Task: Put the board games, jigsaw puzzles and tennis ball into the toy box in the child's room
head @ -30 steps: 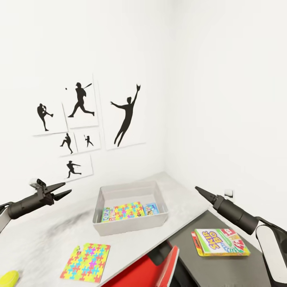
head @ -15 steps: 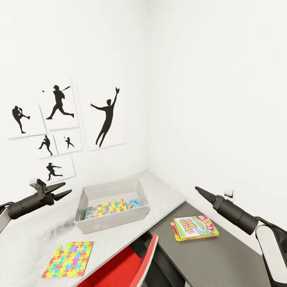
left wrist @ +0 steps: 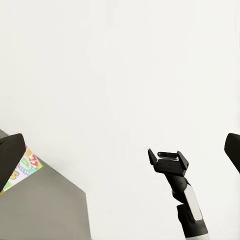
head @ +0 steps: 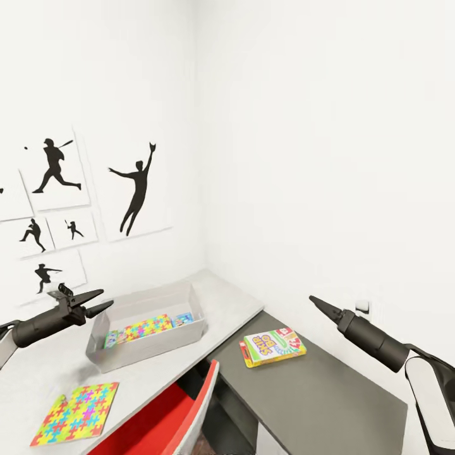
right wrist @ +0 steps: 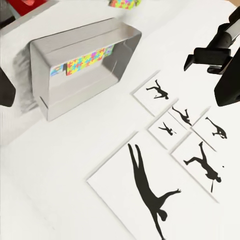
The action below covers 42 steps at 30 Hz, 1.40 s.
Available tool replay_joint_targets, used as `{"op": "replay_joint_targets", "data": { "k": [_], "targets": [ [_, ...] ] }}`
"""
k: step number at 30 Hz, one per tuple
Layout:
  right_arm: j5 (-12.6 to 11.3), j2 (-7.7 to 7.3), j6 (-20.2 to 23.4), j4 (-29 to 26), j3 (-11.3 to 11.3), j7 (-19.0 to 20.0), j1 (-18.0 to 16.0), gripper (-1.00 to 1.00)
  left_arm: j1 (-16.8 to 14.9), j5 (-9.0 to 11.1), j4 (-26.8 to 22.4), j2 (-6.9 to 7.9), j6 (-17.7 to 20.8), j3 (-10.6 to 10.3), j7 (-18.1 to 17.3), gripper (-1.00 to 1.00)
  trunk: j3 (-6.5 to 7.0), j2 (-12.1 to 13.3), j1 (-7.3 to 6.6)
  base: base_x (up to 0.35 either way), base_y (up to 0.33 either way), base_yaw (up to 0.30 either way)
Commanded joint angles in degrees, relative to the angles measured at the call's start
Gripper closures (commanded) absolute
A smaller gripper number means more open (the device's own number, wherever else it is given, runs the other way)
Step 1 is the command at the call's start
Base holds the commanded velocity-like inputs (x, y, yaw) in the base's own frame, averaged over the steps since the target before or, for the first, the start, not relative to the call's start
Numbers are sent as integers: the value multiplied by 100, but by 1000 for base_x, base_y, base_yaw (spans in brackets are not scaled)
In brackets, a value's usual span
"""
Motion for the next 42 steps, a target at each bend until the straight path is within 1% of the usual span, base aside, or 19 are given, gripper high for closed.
{"op": "replay_joint_targets", "data": {
  "k": [1, 12, 26, 42],
  "targets": [
    [-5, 6, 31, 2, -5, 12, -4, -100, 0, 21, 0, 4, 60, -9, -12, -100, 3, -4, 1, -135, -18, -237],
    [3, 20, 31, 11, -5, 4, -2, -100, 0, 21, 0, 4, 58, -7, -12, -100, 66, -4, 1, -116, -4, -237],
    [5, 40, 30, 11, -5, -4, -4, -100, 0, 21, 0, 4, 52, -10, -4, -100, 145, -4, 1, -14, 0, -235],
    [9, 56, 5, 11, 3, -37, -2, -100, 0, 21, 0, 4, 51, -12, -3, -100, 152, -4, 1, 0, 0, -23]
  ]
}}
